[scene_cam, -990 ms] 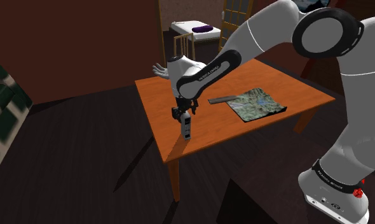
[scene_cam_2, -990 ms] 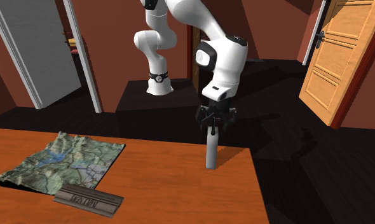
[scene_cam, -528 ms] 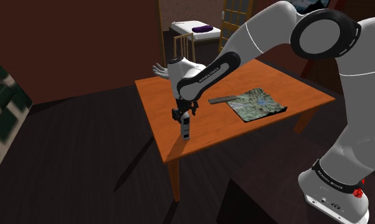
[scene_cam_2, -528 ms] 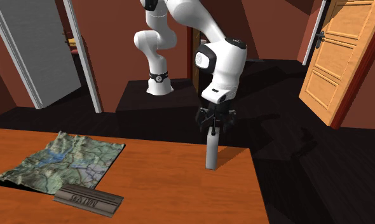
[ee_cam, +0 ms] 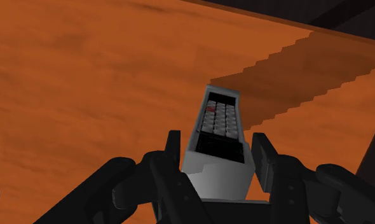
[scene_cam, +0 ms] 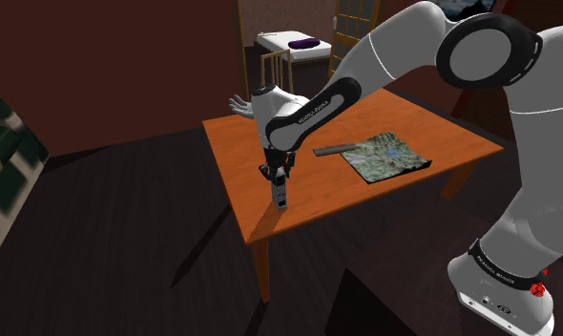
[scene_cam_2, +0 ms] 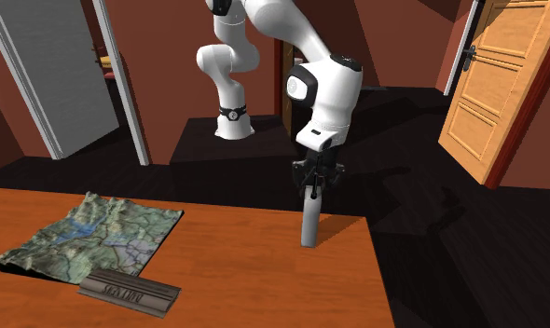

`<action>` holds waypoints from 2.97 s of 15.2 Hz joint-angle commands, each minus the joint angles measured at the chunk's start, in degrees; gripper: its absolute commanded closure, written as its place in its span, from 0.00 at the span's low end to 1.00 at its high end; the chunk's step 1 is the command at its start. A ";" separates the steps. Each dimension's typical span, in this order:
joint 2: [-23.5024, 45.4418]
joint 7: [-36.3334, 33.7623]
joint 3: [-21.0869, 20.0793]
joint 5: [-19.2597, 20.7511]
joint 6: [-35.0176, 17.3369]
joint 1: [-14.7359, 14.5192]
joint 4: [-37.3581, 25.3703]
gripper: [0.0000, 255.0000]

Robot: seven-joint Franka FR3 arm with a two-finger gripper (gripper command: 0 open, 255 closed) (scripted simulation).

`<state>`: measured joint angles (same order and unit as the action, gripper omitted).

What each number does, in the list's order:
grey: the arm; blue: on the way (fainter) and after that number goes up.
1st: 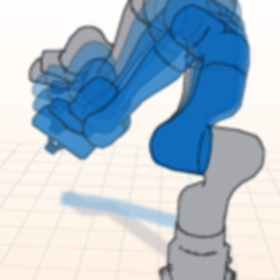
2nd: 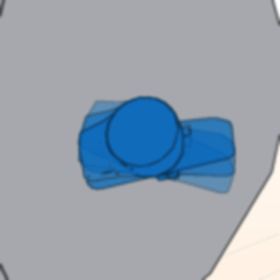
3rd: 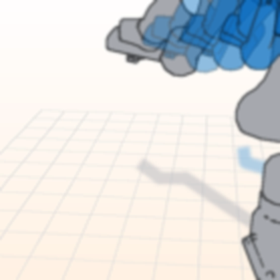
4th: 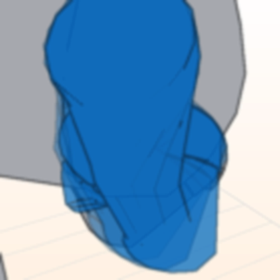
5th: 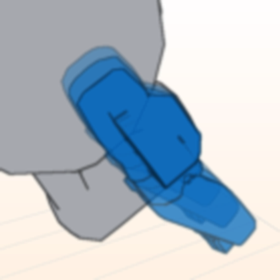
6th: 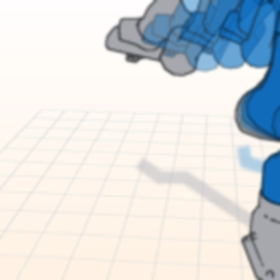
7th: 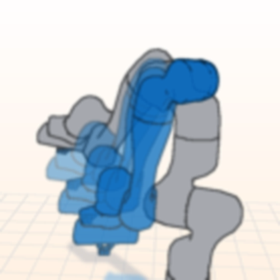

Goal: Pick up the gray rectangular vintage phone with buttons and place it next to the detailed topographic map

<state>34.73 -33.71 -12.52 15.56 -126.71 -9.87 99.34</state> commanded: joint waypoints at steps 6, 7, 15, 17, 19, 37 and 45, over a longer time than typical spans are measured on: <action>-1.45 0.38 -0.25 -0.44 1.53 0.23 -0.04 1.00; -1.94 0.51 -0.35 -0.60 2.06 0.29 -0.10 1.00; -5.50 1.54 -1.04 -1.81 6.48 0.69 -1.09 1.00; -6.31 1.79 -1.19 -2.10 7.63 0.77 -1.47 1.00; -7.08 2.04 -1.33 -2.38 8.81 0.84 -1.90 1.00; -12.33 4.08 -2.21 -4.39 20.19 1.10 -8.31 1.00; -13.53 4.83 -2.42 -4.92 25.75 0.98 -12.77 1.00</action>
<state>21.28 -28.87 -14.89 10.69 -101.82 -8.78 87.37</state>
